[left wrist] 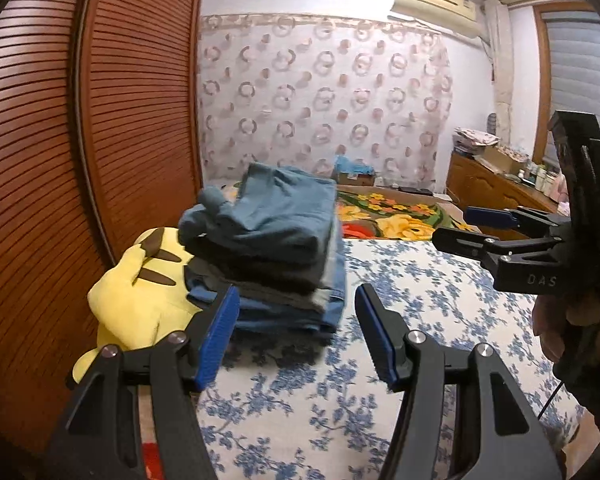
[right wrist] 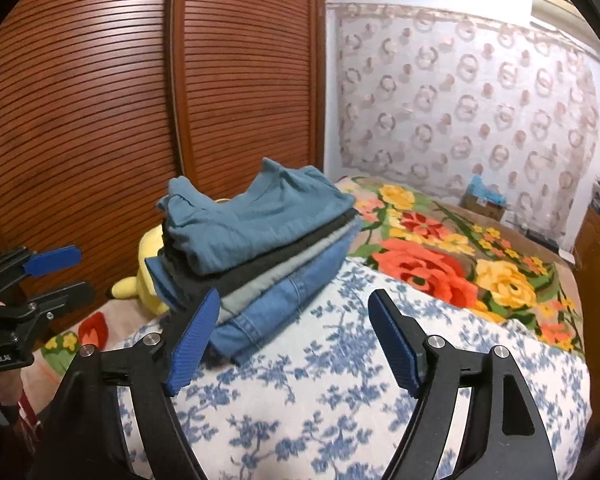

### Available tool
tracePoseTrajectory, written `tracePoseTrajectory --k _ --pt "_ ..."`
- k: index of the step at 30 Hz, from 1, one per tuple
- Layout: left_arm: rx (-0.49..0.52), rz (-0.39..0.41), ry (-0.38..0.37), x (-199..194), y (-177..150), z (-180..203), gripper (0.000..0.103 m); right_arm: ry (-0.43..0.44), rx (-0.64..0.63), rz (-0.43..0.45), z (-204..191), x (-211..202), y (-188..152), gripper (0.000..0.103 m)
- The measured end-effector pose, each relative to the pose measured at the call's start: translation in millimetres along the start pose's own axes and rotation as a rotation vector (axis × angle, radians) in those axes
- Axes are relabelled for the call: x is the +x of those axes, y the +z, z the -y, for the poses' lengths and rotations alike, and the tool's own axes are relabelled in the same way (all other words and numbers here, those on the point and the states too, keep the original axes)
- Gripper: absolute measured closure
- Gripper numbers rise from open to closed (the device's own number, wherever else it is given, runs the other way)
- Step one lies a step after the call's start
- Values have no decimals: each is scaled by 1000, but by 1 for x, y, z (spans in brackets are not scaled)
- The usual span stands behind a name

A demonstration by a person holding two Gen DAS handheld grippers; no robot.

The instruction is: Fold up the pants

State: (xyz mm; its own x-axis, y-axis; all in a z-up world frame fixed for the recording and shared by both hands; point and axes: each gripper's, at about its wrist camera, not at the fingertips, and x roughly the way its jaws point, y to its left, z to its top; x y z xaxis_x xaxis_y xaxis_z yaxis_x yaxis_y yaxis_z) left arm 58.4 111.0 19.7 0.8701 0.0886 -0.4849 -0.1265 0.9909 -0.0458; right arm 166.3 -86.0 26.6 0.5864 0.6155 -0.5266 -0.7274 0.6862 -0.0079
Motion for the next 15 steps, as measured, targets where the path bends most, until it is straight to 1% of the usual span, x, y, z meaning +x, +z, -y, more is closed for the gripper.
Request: tracePoseTrajectory --k 7,15 --pt "38 0 -43 -9 -5 26 43 -53 58 23 9 -39 -27 22" --pt "69 -14 -93 -11 -14 59 43 -160 121 24 29 -82 -57 21"
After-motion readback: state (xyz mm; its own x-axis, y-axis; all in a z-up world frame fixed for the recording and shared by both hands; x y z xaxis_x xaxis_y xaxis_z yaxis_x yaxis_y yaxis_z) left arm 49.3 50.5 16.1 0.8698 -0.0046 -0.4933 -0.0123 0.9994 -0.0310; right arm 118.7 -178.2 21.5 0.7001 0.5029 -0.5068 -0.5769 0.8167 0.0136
